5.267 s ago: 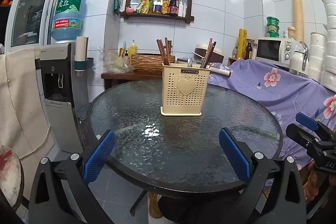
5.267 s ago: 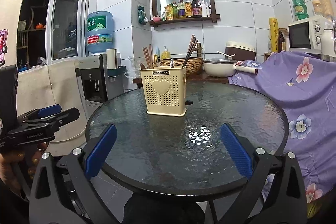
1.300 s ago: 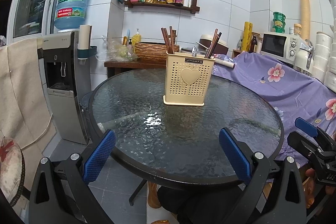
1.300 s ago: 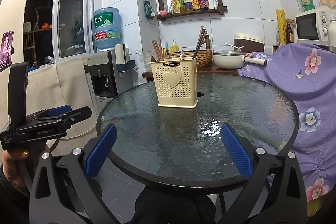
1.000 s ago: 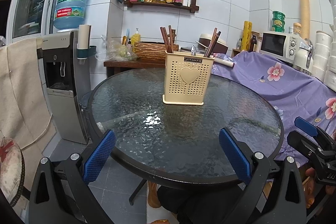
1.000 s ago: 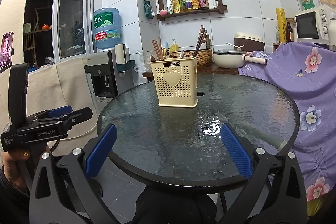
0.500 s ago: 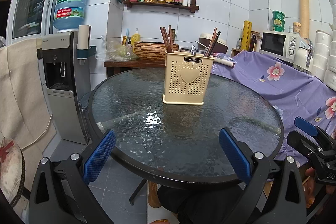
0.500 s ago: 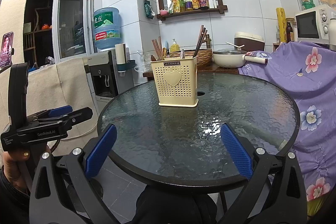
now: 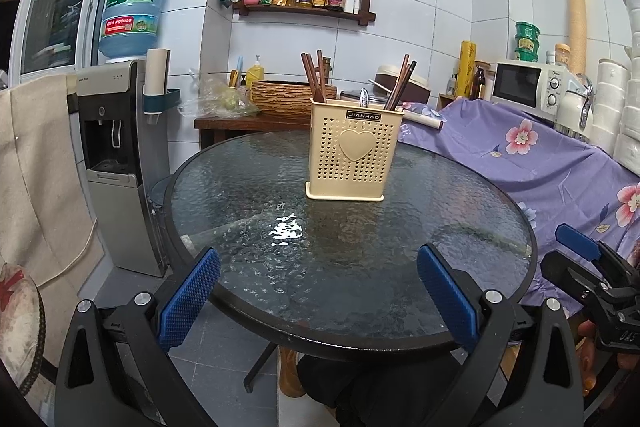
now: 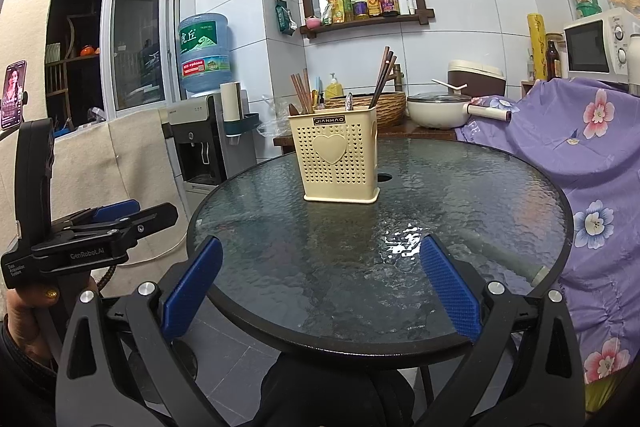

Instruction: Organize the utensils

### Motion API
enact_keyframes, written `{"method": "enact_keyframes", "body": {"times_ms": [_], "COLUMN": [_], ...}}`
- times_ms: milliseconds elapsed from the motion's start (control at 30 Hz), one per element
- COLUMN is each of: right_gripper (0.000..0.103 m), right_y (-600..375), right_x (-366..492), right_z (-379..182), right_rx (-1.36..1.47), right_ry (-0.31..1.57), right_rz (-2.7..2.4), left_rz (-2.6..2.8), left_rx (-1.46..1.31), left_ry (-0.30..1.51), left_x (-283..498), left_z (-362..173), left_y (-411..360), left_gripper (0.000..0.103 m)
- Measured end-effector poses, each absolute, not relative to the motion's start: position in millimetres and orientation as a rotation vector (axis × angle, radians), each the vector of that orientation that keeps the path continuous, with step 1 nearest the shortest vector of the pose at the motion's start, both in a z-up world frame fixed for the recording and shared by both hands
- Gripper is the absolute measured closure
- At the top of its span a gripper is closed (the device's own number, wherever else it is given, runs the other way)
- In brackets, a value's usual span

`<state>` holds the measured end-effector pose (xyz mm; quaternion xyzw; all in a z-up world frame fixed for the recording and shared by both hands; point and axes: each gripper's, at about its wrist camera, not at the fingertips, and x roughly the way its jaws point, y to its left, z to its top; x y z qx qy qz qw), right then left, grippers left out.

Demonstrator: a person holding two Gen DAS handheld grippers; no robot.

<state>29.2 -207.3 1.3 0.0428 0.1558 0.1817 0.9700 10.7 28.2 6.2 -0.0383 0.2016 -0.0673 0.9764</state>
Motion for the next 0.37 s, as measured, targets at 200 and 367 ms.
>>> {"method": "enact_keyframes", "body": {"times_ms": [200,367], "right_gripper": [0.006,0.006], "right_y": [-207.1,-206.2], "right_x": [28.8,29.5], "right_z": [-0.2,-1.1], "right_rx": [0.086,0.088], "right_ry": [0.316,0.318], "right_rz": [0.368,0.371], "left_rz": [-0.123,-0.123], "left_rx": [-0.07,-0.066], "left_ry": [0.411,0.415], "left_x": [11.3,12.6], "left_z": [7.7,8.0], "left_y": [30.1,29.7], "left_gripper": [0.006,0.006]}}
